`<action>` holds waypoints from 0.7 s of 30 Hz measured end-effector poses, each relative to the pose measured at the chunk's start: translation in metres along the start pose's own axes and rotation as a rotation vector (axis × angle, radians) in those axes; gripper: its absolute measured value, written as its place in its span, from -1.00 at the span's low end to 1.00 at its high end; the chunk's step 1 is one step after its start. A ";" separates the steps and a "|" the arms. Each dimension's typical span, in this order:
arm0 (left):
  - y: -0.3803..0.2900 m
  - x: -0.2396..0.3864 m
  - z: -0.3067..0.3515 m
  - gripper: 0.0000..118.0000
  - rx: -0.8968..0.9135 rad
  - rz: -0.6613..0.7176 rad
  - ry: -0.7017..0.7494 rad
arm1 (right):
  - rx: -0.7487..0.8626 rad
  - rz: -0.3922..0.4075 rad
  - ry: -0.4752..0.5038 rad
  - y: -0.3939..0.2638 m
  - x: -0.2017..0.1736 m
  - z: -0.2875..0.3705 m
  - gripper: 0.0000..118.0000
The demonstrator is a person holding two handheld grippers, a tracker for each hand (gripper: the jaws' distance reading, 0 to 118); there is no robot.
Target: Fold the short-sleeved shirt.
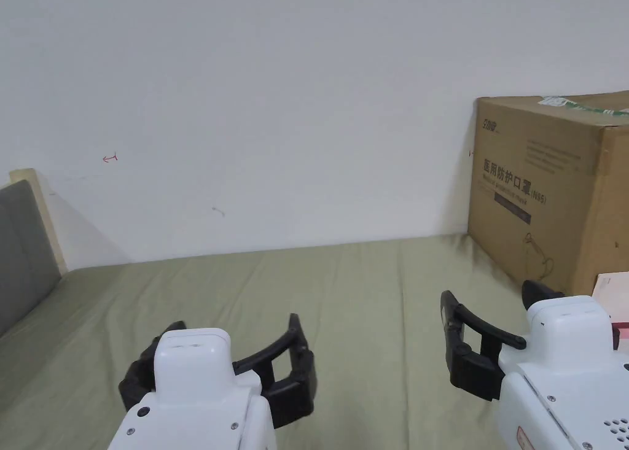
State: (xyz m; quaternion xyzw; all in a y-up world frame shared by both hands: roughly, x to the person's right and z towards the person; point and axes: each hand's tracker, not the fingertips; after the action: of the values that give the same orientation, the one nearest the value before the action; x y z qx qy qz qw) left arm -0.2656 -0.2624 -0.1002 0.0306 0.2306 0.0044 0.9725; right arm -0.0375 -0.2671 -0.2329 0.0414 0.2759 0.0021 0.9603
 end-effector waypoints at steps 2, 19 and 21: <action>0.000 0.001 0.003 0.96 0.009 -0.006 0.009 | -0.007 -0.004 0.009 -0.001 0.000 0.001 0.42; 0.001 -0.002 0.003 0.96 -0.011 -0.011 0.031 | -0.048 -0.035 0.004 -0.006 -0.003 0.000 0.98; 0.001 -0.004 0.002 0.96 -0.016 -0.003 0.029 | -0.049 -0.034 0.001 -0.006 -0.002 0.001 0.98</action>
State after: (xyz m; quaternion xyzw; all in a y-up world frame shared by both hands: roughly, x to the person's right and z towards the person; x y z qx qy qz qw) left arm -0.2679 -0.2616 -0.0964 0.0222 0.2448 0.0051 0.9693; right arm -0.0393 -0.2734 -0.2316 0.0129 0.2770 -0.0075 0.9607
